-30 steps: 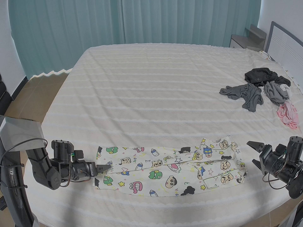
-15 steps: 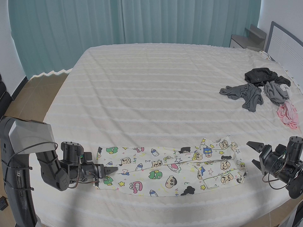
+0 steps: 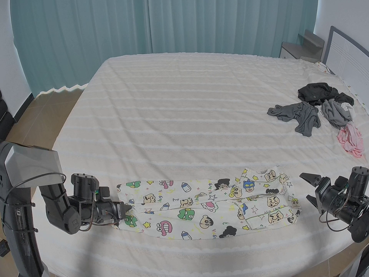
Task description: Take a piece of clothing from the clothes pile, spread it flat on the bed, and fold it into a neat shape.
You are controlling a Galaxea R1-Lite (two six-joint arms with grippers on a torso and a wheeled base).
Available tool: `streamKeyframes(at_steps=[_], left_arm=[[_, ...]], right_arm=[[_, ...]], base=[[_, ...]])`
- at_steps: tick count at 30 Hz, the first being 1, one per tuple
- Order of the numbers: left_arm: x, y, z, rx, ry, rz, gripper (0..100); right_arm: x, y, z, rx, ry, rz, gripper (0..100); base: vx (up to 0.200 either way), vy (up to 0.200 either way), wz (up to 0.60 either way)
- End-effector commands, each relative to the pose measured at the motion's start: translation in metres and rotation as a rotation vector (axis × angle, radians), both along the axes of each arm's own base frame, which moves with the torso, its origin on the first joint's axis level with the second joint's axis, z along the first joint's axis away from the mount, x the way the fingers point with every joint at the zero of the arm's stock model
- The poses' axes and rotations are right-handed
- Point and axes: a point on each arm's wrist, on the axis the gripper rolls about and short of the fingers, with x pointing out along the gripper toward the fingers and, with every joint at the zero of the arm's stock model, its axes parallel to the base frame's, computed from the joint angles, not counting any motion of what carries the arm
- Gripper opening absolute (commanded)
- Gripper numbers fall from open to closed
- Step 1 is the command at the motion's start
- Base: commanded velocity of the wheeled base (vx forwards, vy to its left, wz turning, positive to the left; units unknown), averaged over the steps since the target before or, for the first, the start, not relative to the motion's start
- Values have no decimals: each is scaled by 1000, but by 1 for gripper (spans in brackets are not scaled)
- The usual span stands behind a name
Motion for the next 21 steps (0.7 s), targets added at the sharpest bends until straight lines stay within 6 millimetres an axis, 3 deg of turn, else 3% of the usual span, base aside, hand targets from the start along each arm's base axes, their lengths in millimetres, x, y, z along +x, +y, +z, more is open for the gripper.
streamKeyframes(at_steps=[1,15,21], left_arm=[[-6,10,19,-3,-26,30,0],[-17,60,52,-50,-25,139,0],[-28,106,68,-117,-48,225,0]], right_arm=[[-4,0,-2,0,16,2,100],[-4,2,-1,1,13,9,100],[-5,2,-1,1,12,9,100]], base=[[0,0,0],[0,0,0],[0,0,0]])
